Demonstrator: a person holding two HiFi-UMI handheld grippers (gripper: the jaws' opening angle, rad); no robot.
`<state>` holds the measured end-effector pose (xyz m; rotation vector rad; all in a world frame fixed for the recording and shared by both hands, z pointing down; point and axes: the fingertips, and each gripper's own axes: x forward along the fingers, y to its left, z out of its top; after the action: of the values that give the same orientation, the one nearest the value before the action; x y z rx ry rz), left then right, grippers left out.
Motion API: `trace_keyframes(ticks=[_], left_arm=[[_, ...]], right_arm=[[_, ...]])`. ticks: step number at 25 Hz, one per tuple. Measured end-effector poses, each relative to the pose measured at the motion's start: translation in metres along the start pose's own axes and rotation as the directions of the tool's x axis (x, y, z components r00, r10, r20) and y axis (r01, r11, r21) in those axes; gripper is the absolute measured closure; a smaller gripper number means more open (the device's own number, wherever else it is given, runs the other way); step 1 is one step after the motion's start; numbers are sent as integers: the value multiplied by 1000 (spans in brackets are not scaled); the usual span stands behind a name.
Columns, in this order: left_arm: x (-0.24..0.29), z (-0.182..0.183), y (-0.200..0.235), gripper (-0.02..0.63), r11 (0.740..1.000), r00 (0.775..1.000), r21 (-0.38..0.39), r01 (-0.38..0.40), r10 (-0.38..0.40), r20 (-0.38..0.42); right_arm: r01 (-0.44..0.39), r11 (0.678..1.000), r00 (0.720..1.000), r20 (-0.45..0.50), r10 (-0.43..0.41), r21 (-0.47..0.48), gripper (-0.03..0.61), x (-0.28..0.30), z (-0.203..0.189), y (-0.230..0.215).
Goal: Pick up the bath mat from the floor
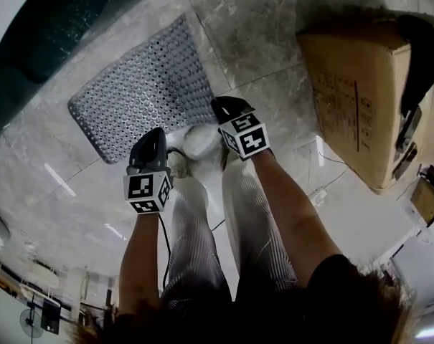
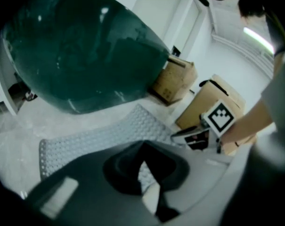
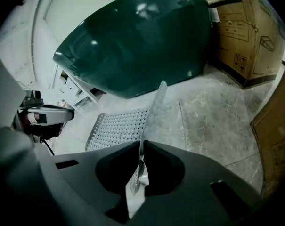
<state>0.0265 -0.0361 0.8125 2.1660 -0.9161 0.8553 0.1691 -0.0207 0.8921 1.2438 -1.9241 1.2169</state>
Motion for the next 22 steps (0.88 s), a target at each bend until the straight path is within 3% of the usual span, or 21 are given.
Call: trace_keyframes(ticks=[8,15,22], left_arm=[[-84,38,14,606,995,996,-52,-81,83,28],[-156,49,20,606,983,988,-125,-135,143,54],[-227,72,32,606,959,964,-201,-200,229,133]], right_arm=[[-54,999,998,18,54,2,563,-42,50,88],[-121,993,993,10,121,-5,563,-75,84,156],[-185,981,981,46,188,-60,564,-113,130,233]])
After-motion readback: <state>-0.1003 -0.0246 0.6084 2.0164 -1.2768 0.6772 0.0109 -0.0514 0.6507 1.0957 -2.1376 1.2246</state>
